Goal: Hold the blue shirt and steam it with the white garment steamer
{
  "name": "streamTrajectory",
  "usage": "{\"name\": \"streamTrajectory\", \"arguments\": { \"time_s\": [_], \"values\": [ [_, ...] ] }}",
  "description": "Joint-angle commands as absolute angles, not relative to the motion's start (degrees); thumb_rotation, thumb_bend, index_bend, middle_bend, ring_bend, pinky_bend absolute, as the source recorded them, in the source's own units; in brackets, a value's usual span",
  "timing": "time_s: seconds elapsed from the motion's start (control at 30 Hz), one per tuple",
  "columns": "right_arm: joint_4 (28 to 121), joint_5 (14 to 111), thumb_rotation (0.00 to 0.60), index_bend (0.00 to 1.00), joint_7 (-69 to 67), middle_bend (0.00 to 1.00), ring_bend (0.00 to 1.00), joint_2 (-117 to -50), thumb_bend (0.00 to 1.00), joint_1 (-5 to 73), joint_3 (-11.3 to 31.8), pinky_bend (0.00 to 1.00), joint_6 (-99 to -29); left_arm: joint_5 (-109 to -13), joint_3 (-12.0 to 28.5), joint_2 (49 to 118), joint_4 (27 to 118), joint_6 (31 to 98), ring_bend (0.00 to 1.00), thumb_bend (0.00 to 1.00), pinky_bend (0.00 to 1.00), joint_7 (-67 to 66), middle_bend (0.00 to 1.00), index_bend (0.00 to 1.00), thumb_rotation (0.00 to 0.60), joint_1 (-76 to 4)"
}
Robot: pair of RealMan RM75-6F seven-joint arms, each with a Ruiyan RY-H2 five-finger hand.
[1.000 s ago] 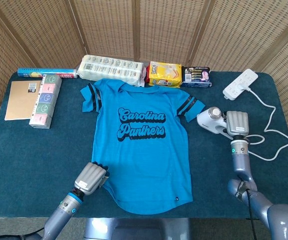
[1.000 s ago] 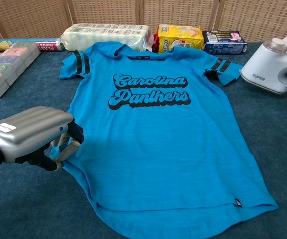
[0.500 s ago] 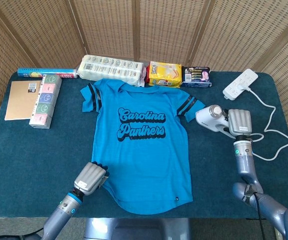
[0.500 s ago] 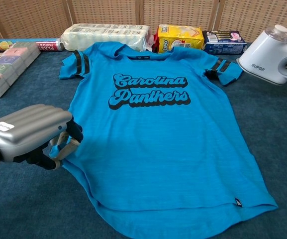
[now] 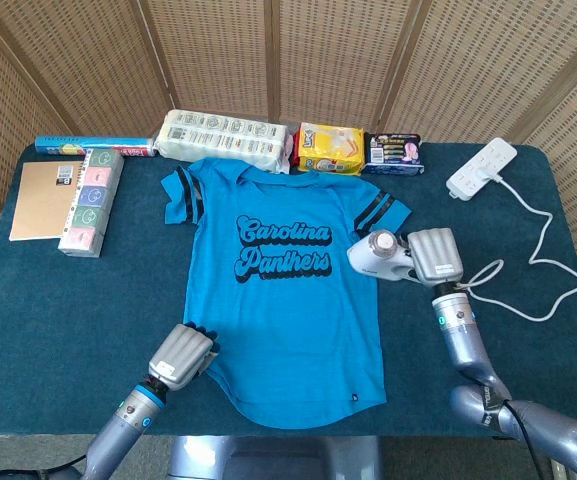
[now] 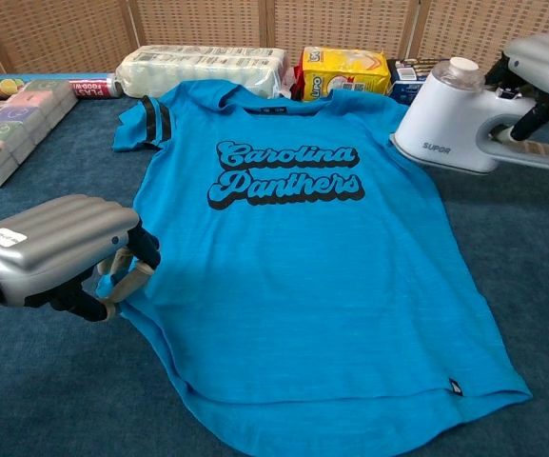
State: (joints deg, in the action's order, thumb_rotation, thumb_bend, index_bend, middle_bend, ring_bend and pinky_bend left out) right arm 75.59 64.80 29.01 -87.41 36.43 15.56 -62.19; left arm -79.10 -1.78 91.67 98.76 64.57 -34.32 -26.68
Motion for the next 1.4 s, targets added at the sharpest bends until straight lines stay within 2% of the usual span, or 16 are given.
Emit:
{"name": "streamTrajectory", "arguments": {
  "time_s": [0.03,0.3,0.77,1.4],
  "values": [
    [79.08,63.08,0.6,0.71,33.58,0.77,0.81,-87.33,0.36,37.47,14.95,0.81,-62.46,-78.93,-1.66,91.74,98.76,64.39,0.57,0.44,0.5,-34.41,0.71,0.81,0.6,-26.81],
    [81.41,60.17,0.6,0.71,40.09,0.76,0.81,-90.62,0.36,39.14,13.38,0.81,-62.65,-78.69,-1.58,91.87,98.32,64.15,0.57,0.44,0.5,-34.17,0.71,0.81,0.6,-26.98],
    [79.16,57.75,0.6,0.71,45.85,0.76,0.81,-96.2,0.36,40.95,11.22,0.81,-63.5,-78.31,-1.74,92.14,97.68,63.64,0.57,0.44,0.5,-33.79,0.71,0.81,0.6,-27.16],
    [79.83,55.77,0.6,0.7,50.27,0.76,0.81,-102.05,0.36,43.26,10.46,0.81,-63.83,-78.92,-2.45,91.67,97.06,63.67,0.57,0.44,0.5,-32.67,0.71,0.81,0.6,-26.94]
  ]
}}
